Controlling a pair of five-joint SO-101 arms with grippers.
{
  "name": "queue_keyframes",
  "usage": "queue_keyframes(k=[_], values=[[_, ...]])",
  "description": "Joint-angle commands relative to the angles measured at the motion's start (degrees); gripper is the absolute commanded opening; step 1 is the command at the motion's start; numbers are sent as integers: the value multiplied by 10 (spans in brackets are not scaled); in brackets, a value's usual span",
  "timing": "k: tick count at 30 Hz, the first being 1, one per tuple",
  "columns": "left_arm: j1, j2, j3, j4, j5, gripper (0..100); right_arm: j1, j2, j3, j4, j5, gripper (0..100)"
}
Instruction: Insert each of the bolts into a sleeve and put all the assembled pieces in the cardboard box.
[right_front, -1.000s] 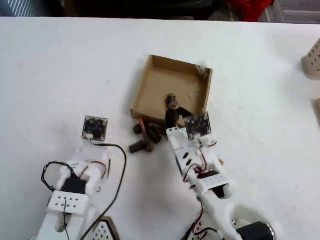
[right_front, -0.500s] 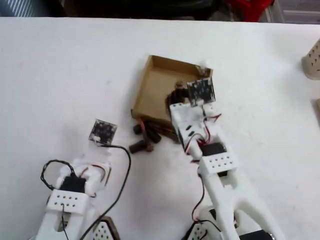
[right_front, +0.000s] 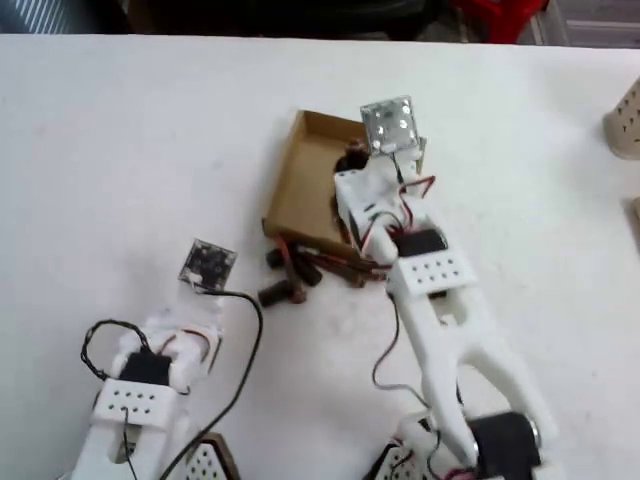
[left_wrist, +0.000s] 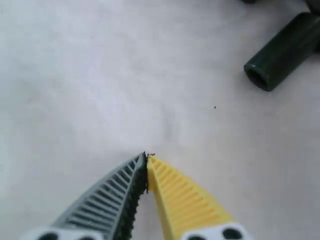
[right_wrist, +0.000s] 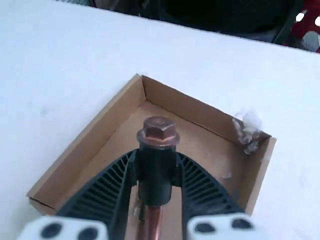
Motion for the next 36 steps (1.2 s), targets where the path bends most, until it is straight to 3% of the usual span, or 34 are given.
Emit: queue_keyframes(k=[1,13,20,28,36], values=[[-5,-7,-37,4,-6,24,14,73,-96,15,1,18],[-5,-7,-37,3,-6,24,18,297,-254,65,1,18],[-5,-7,-37,0,-6,24,42,333,-284,81,1,19],[-5,-7,-37,-1,-6,24,37,334,-272,103,-2,214],[-5,-7,-37,-1,-6,24,40,313,-271,146,-3,233]])
